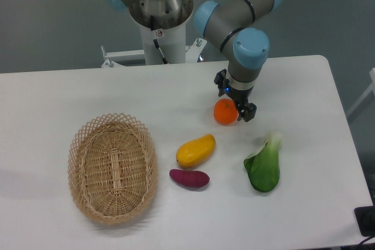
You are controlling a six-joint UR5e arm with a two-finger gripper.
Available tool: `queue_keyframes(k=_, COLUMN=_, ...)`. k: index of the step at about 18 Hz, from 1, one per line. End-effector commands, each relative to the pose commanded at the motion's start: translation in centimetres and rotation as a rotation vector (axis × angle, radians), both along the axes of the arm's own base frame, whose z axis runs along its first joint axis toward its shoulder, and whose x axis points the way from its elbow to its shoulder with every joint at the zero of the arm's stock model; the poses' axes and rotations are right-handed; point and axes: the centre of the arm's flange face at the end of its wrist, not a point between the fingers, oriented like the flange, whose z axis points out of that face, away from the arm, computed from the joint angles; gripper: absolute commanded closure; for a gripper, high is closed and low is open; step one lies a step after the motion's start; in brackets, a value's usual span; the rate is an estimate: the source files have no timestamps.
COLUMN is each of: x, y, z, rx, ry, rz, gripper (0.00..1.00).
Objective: Pick up the orange from the table
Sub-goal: 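Close the gripper around the orange, then lift the held orange up off the table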
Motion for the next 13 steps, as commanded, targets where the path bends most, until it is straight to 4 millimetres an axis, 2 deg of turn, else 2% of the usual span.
queue_keyframes(k=11, x=0.7, y=0.2, z=-2.1, rx=0.007, ry=0.017, rz=-0.009, gripper=0.01)
queue_keyframes(k=13, x=0.7, y=0.2, z=-2.3, rx=0.004, ry=0.015, rz=-0.009, gripper=0.17)
